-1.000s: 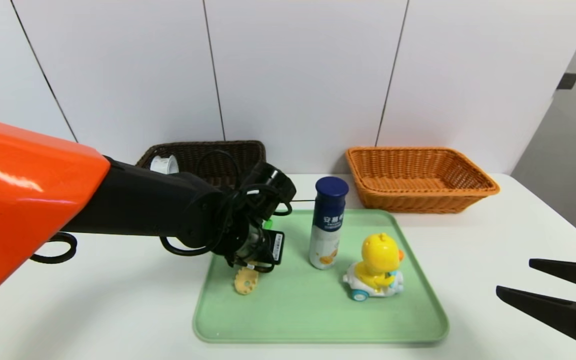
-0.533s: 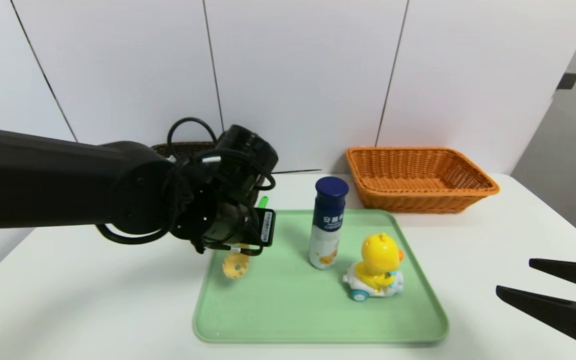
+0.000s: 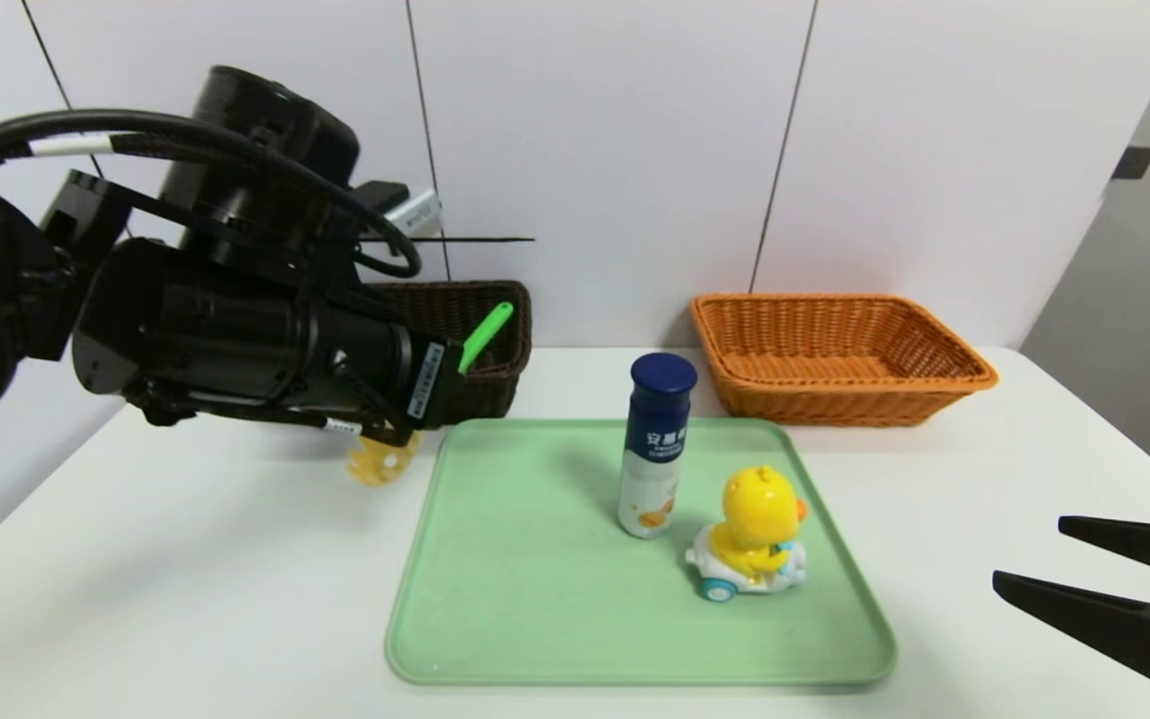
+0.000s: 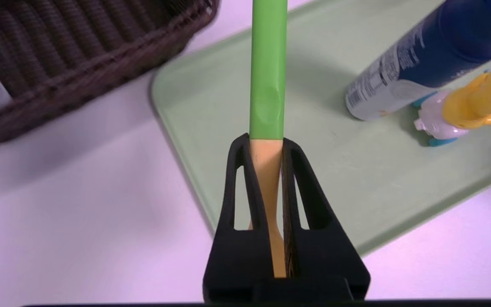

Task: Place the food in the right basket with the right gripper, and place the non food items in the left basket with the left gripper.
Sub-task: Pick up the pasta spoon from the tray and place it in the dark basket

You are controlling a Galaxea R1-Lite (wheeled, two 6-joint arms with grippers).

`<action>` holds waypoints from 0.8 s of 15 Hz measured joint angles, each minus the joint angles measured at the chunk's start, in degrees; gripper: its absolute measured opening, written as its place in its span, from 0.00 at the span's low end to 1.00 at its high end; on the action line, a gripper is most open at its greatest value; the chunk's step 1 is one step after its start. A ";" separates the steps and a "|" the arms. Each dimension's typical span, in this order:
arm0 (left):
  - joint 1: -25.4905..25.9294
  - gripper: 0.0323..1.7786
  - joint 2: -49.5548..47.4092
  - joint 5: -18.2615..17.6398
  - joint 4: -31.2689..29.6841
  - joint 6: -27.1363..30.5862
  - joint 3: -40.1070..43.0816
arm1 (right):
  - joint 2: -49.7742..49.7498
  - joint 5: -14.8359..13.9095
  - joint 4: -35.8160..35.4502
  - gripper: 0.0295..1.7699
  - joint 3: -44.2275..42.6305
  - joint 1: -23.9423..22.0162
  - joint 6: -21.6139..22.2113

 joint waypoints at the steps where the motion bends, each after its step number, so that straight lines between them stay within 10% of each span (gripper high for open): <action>1: 2.23 0.06 -0.57 -3.21 -1.55 3.45 -0.06 | -0.07 0.00 0.02 0.96 0.05 0.00 0.00; 5: 11.00 0.06 -0.57 -16.31 -5.96 18.52 -0.20 | -0.16 0.11 0.05 0.96 0.02 0.02 0.00; 12: 15.85 0.06 5.77 -17.91 -15.35 42.25 -0.28 | -0.16 0.16 0.05 0.96 0.90 0.02 -0.02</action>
